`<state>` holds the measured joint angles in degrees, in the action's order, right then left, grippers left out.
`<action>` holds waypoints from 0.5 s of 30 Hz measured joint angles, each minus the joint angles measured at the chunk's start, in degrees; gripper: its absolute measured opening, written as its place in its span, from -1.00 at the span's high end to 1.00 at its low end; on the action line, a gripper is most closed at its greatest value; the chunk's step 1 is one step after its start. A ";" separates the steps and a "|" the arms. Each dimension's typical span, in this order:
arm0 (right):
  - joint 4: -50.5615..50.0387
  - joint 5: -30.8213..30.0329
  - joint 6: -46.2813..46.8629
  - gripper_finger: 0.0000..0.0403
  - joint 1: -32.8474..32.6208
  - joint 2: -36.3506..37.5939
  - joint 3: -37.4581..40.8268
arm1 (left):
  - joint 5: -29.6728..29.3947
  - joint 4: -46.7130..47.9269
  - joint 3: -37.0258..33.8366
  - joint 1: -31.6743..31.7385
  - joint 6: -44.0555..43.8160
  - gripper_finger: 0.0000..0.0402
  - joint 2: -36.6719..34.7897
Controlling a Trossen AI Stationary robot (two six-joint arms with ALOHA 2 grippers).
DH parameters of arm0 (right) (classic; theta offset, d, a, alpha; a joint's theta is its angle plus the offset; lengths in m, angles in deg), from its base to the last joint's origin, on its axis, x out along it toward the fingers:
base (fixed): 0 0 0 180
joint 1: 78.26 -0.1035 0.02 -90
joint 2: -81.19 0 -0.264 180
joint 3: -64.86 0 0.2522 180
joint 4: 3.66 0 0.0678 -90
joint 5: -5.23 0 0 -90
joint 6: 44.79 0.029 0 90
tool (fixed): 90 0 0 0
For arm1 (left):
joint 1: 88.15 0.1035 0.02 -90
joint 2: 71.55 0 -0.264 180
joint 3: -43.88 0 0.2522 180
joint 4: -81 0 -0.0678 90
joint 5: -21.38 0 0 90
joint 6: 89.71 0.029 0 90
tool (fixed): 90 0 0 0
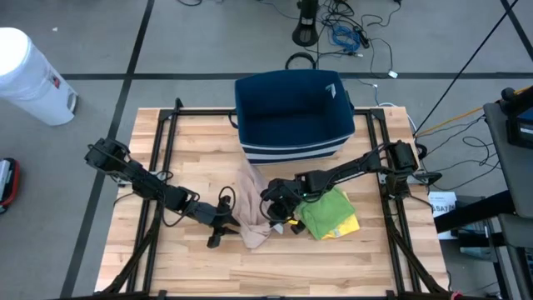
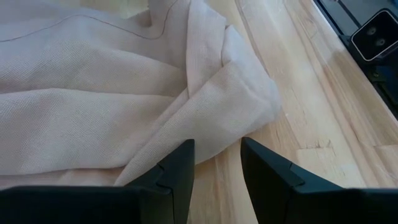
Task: Fold towel
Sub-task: Fold the light brown towel
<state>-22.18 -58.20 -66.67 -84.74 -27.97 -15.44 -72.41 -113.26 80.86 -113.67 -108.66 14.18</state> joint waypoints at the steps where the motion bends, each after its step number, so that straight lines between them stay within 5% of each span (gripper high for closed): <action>1: -0.06 0.00 -0.03 1.00 0.00 0.00 0.00 | -0.02 -0.24 0.00 0.00 0.01 0.32 0.00; 15: -5.75 -6.94 -6.44 1.00 -0.11 13.27 0.04 | -0.33 -12.55 0.00 2.85 10.36 0.33 0.00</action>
<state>-27.94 -65.14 -73.11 -84.84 -14.70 -15.40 -72.74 -125.82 80.86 -110.82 -98.30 14.18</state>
